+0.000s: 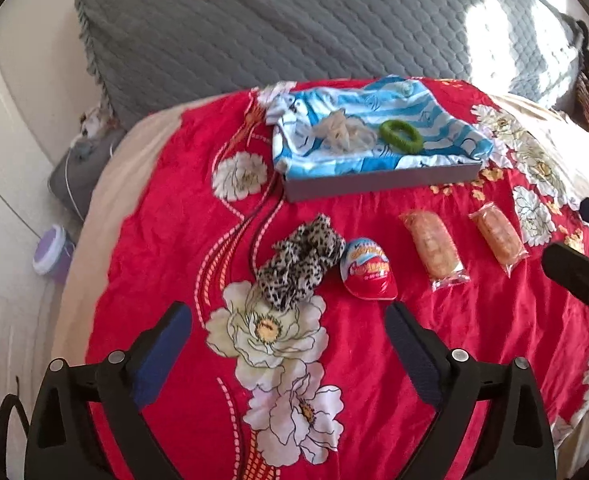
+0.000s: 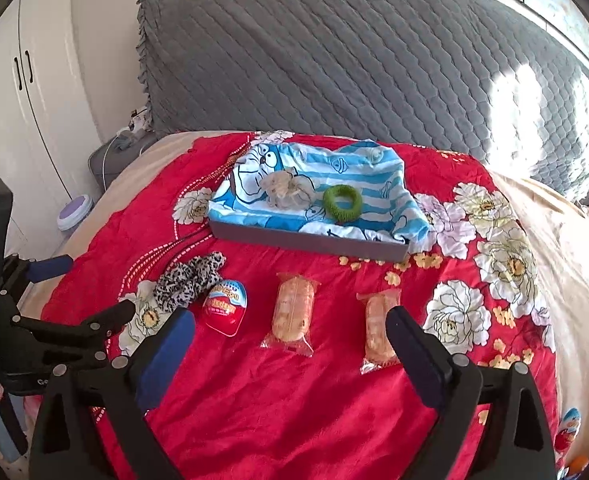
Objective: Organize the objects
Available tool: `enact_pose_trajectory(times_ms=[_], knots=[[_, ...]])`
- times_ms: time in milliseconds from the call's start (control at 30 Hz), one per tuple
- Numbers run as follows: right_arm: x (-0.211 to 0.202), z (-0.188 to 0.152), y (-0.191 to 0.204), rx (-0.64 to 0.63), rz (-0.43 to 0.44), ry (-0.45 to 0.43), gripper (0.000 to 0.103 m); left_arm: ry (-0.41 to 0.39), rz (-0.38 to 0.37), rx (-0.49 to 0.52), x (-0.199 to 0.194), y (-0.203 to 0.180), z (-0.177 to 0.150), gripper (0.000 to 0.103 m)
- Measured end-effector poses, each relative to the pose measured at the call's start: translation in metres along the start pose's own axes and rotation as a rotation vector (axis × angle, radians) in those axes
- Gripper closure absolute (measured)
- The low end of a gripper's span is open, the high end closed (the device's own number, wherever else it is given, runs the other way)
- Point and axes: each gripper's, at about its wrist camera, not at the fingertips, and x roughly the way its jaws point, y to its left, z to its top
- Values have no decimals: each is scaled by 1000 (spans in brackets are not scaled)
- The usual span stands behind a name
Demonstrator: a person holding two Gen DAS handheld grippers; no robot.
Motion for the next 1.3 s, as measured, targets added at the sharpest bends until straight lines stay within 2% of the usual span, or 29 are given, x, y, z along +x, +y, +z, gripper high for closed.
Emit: enact_pose_trajectory(times_ms=[67, 200, 367, 467, 700, 933, 1300], knots=[[1, -3, 2, -8, -5, 0, 6, 29, 7, 4, 8, 1, -4, 6], [5, -10, 8, -33, -4, 9, 6, 15, 5, -5, 14, 4, -11, 6], [13, -19, 12, -40, -12, 20, 6, 46, 6, 18, 25, 3, -16, 6], [19, -23, 12, -35, -11, 35, 6, 58, -24, 21, 30, 2, -18, 5], [29, -31, 11, -24, -6, 55, 6, 94, -33, 5, 42, 5, -23, 5], [37, -32, 11, -1, 13, 73, 6, 82, -46, -12, 43, 5, -20, 5], [43, -28, 17, -18, -12, 64, 6, 66, -54, -30, 45, 4, -12, 5]])
